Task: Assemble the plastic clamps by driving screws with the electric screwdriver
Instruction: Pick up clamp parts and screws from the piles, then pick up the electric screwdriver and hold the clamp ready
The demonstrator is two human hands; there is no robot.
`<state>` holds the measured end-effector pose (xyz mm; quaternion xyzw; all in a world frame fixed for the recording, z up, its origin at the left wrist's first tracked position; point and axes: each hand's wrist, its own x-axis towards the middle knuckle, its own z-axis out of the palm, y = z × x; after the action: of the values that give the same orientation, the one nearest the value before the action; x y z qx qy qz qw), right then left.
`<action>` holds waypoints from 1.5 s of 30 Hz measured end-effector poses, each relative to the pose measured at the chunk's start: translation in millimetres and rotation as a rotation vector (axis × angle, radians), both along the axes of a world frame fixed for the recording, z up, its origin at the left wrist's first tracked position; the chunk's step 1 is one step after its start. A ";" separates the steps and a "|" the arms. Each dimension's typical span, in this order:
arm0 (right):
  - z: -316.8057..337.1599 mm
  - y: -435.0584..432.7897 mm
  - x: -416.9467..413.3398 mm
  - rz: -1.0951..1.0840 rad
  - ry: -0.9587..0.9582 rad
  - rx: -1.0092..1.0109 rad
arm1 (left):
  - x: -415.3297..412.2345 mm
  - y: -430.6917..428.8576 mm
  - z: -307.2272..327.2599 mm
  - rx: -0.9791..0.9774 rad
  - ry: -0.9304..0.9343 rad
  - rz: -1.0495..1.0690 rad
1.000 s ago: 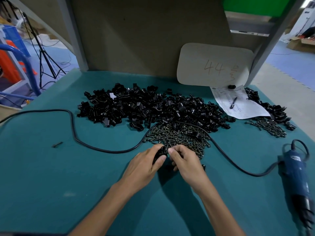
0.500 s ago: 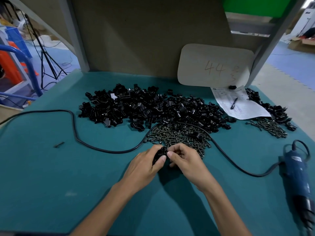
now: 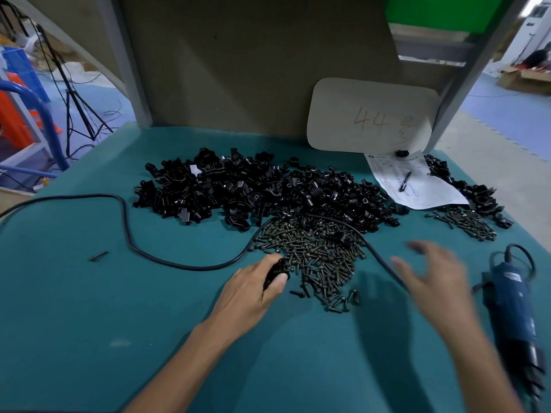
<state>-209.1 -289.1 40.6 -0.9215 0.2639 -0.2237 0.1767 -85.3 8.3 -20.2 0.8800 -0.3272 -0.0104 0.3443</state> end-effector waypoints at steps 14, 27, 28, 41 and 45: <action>-29.3 -157.0 -90.2 -0.455 0.391 0.311 | 0.5 -2.1 0.2 0.022 -0.011 0.005; 12.8 -3.0 -4.6 -0.005 -0.685 1.674 | 0.9 -2.7 1.1 0.019 -0.030 0.014; 11.1 7.0 1.2 0.008 -0.692 1.723 | 0.7 -2.6 1.4 0.020 -0.034 0.011; 0.4 44.5 36.6 -0.109 -0.713 1.813 | 1.4 -2.6 -0.7 0.045 -0.046 0.003; -3.0 52.3 36.2 -0.097 -0.704 1.825 | 1.5 -2.6 -0.6 0.051 -0.055 -0.003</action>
<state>-172.9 -236.8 37.6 -0.2995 0.3055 -0.2026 0.8809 -83.8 5.7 -20.8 0.8878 -0.3375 0.0050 0.3128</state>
